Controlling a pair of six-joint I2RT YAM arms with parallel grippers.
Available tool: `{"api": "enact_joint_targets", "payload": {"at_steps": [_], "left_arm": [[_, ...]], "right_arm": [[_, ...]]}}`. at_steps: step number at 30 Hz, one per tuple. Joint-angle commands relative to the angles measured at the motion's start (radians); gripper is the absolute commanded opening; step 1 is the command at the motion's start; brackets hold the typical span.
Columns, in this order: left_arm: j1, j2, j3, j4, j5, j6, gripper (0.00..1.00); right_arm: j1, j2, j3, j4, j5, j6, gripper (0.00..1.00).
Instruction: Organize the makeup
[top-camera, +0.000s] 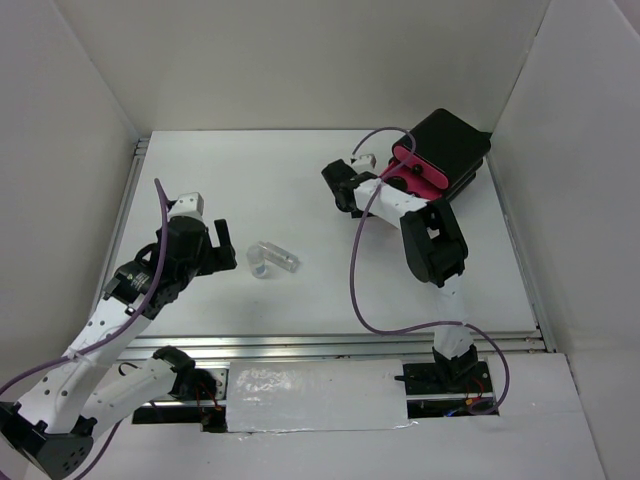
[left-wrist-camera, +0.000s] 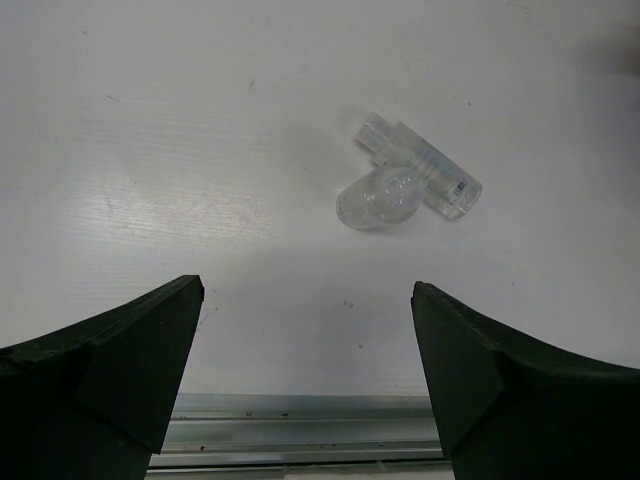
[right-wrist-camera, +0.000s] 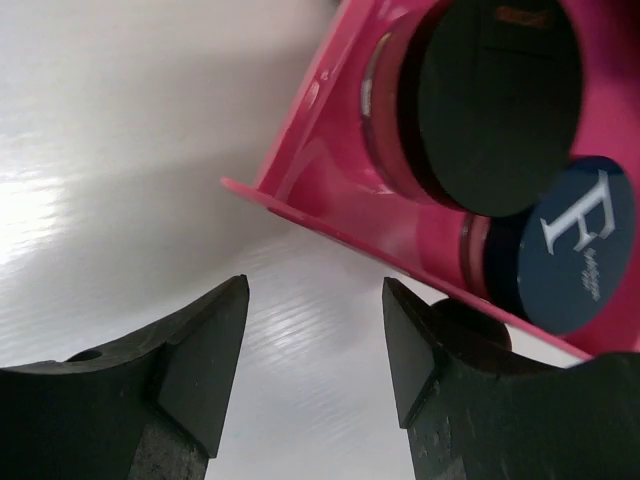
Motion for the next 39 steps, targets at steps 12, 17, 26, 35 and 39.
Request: {"api": "enact_joint_targets", "payload": {"at_steps": [12,17,26,35,39], "left_arm": [[-0.006,0.003,0.001,0.015,-0.009,0.001,0.99],[-0.008,0.011,0.000,0.020,0.000,0.007,0.99],[-0.011,0.028,0.000,0.022,0.012,0.013,0.99],[-0.011,0.051,0.004,0.022,0.020,0.019,0.99],[-0.009,0.052,0.004,0.022,0.019,0.019,0.99]], "right_arm": [[-0.086,0.001,0.078,0.027,0.176,-0.178,0.64],[-0.127,0.006,0.078,0.070,0.128,-0.207,0.63],[-0.133,0.078,0.180,0.119,0.118,-0.282,0.63],[-0.155,0.179,0.342,0.162,0.119,-0.357,0.63],[-0.170,0.213,0.394,0.190,0.116,-0.380,0.63]]}}
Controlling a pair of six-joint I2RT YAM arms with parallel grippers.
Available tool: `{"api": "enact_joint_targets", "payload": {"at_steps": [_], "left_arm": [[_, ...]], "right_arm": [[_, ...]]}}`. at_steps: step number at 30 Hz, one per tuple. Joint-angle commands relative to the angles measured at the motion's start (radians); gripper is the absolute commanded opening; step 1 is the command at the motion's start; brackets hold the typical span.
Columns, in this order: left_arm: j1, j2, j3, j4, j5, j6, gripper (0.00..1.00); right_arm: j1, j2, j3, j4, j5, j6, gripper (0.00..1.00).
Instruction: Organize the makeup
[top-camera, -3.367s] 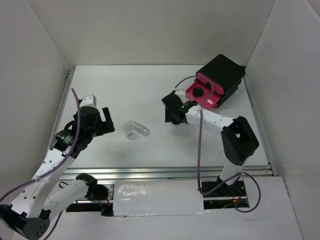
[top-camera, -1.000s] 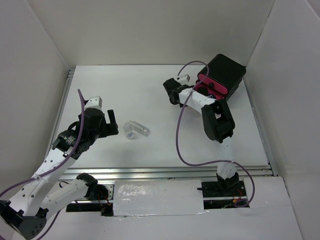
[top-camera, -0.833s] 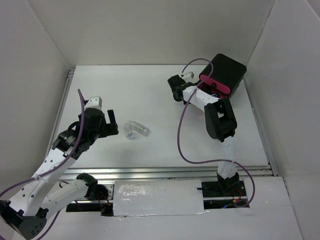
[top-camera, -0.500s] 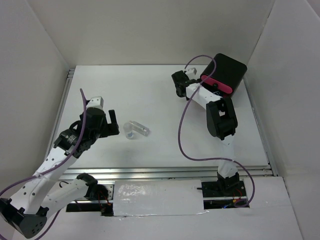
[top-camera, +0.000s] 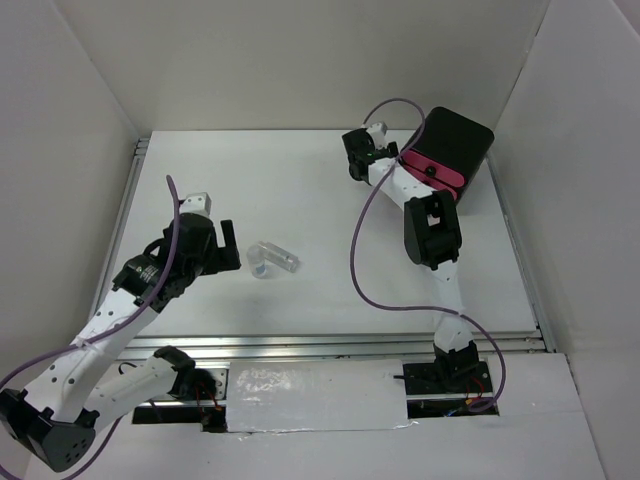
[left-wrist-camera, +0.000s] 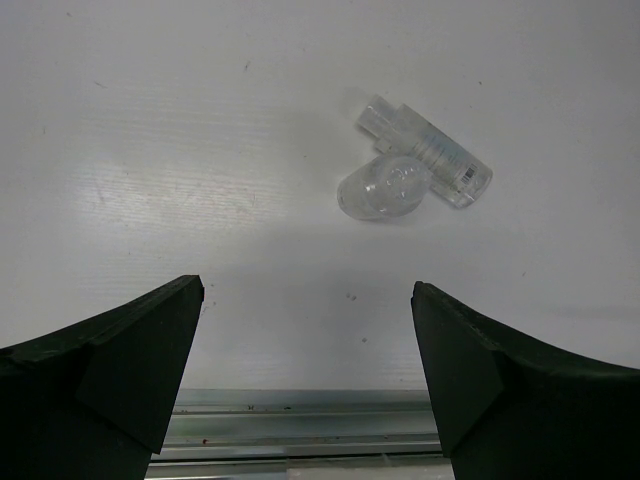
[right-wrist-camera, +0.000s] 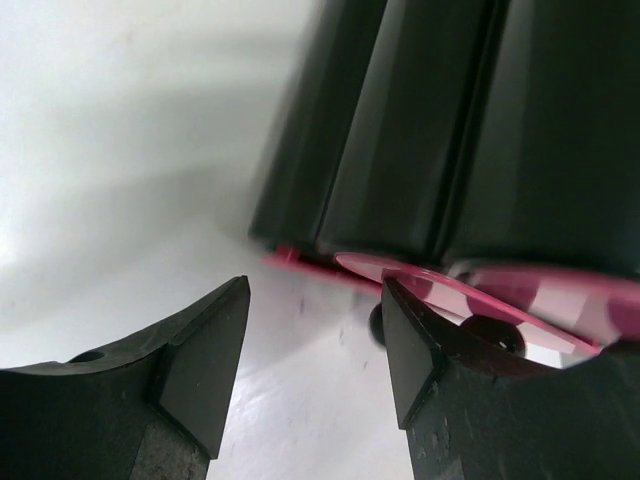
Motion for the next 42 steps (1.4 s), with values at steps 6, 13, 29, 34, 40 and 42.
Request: {"api": "enact_joint_targets", "payload": {"at_steps": [6,13,29,34,40,42], "left_arm": [[-0.003,0.006,0.004,0.021,0.004,0.017,0.99],[-0.003,0.010,0.008,0.018,-0.005,0.016,0.99],[-0.003,-0.023,0.004,0.018,-0.014,0.009,0.99],[-0.003,-0.057,-0.003,0.024,-0.014,0.009,0.99],[-0.004,-0.047,0.000,0.027,0.004,0.017,0.99],[-0.003,-0.045,0.001,0.024,0.007,0.020,0.99]], "right_arm": [[-0.026,0.043,0.106,0.138,0.029,-0.117,0.63],[-0.024,0.066,0.147,0.134,-0.005,-0.114,0.62],[0.063,-0.153,-0.305,0.314,0.186,-0.235,0.72],[0.028,-0.102,-0.350,0.364,0.256,-0.265,0.71],[0.006,-0.067,-0.348,0.376,0.248,-0.274,0.69],[0.003,-0.055,-0.341,0.381,0.251,-0.280,0.68]]}}
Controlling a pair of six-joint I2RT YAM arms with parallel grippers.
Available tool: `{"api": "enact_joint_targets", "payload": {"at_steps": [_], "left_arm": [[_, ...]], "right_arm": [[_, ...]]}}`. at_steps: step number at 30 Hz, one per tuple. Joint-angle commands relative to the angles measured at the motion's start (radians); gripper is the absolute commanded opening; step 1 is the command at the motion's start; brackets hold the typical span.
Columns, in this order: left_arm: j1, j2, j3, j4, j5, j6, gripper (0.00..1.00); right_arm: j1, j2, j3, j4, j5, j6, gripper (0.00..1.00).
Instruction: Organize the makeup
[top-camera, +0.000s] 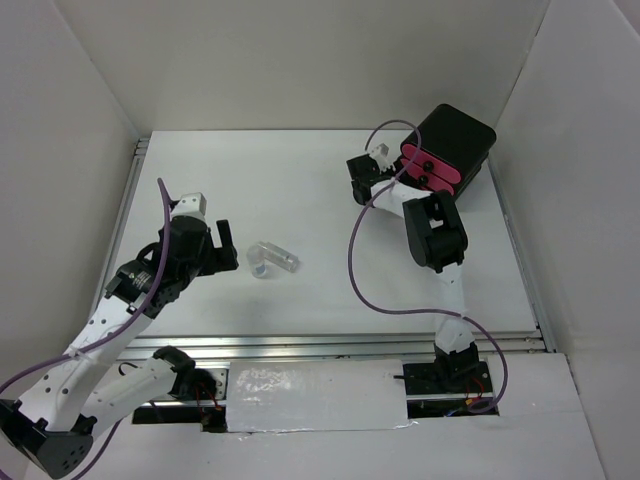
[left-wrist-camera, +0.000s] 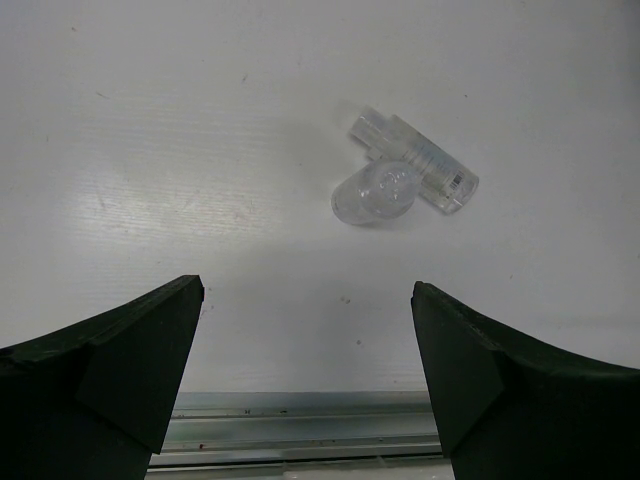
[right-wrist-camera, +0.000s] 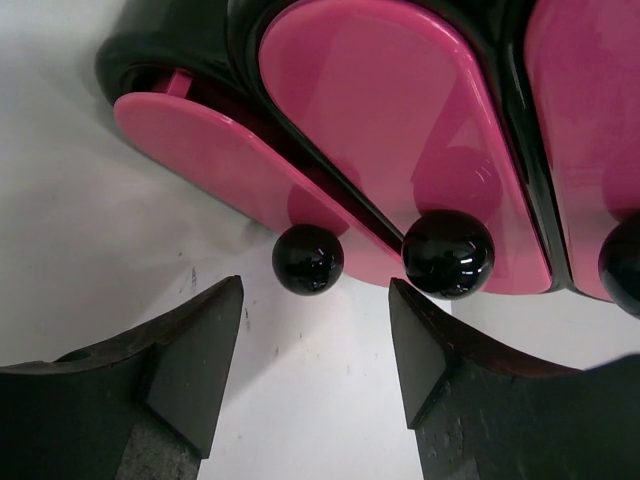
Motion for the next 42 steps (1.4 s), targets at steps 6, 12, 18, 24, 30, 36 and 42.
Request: {"api": "enact_joint_targets", "payload": {"at_steps": [6,12,18,24,30,36,42], "left_arm": [[-0.003,-0.013,-0.002,0.028,0.009,0.021,0.99],[-0.003,-0.001,-0.002,0.028,0.014,0.022,0.99],[-0.003,0.001,-0.003,0.032,0.017,0.024,0.99],[-0.004,0.010,-0.002,0.030,0.020,0.026,0.99],[-0.003,0.010,-0.002,0.032,0.020,0.026,0.99],[-0.003,0.010,-0.002,0.032,0.020,0.026,0.99],[-0.003,0.010,-0.002,0.032,0.023,0.026,0.99]], "right_arm": [[-0.007,0.052,0.020,0.061,0.037,-0.029,0.65],[-0.017,0.079,0.040,0.054,0.023,-0.029,0.64],[-0.024,0.087,0.040,0.090,0.020,-0.048,0.63],[-0.030,0.098,0.051,0.144,0.040,-0.086,0.60],[-0.044,0.109,0.069,0.137,0.036,-0.080,0.58],[-0.044,0.113,0.071,0.114,0.020,-0.046,0.44],[-0.045,0.096,0.068,0.084,0.012,-0.022,0.24]]}}
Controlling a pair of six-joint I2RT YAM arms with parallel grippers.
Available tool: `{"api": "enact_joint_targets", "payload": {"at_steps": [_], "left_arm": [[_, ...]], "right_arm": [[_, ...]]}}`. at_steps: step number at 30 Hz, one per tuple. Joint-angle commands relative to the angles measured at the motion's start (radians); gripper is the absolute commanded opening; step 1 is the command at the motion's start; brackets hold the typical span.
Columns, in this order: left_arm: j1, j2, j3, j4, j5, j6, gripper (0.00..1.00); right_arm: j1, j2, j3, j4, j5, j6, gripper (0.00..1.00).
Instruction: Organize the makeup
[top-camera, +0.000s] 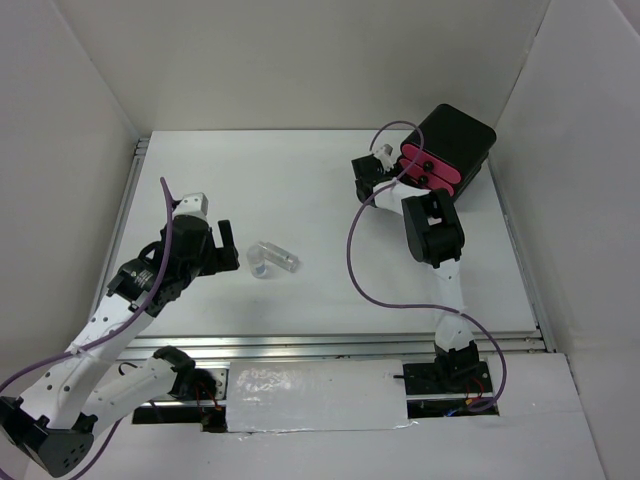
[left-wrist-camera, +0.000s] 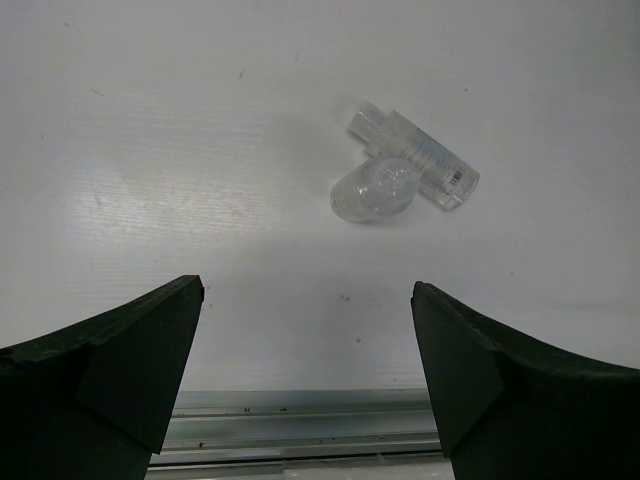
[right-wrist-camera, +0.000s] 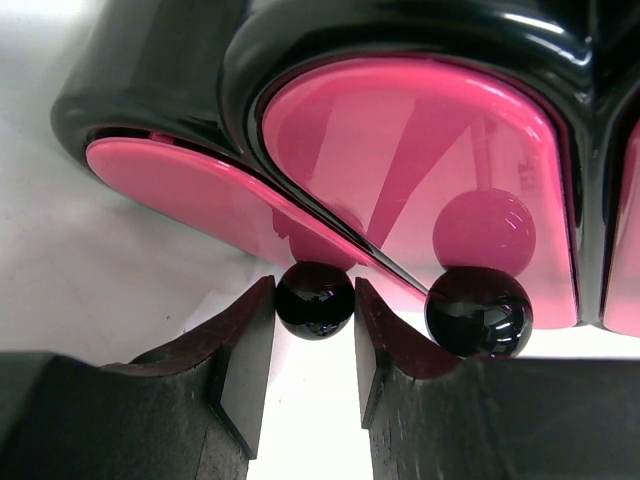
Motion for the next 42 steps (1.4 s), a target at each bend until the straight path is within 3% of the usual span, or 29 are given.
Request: {"api": "enact_joint_targets", "payload": {"at_steps": [1,3,4,26,33,35,39,42], "left_arm": [[-0.003,-0.002,-0.002,0.031,0.013,0.024,0.99],[-0.004,-0.005,0.000,0.031,0.014,0.026,0.99],[-0.003,-0.004,-0.002,0.031,0.014,0.026,0.99],[-0.004,-0.034,-0.005,0.032,0.016,0.024,0.99],[-0.003,-0.036,-0.005,0.032,0.014,0.024,0.99],[-0.004,-0.036,-0.003,0.034,0.014,0.022,0.99],[-0.003,-0.036,-0.003,0.029,0.010,0.021,0.99],[-0.003,-0.034,-0.003,0.029,0.007,0.019,0.99]], "right_arm": [[-0.001,0.003,0.023,-0.011,-0.031,0.061,0.23],[0.010,-0.009,0.022,-0.027,-0.041,0.078,0.20],[0.018,-0.014,0.020,-0.031,-0.041,0.084,0.12],[0.197,-0.005,0.149,-0.306,-0.084,0.327,0.11],[0.223,-0.054,0.106,-0.306,-0.111,0.324,0.16],[0.226,-0.059,0.103,-0.307,-0.134,0.328,0.24],[0.240,-0.065,0.111,-0.341,-0.157,0.350,0.27],[0.251,-0.081,0.117,-0.352,-0.176,0.368,0.36]]}}
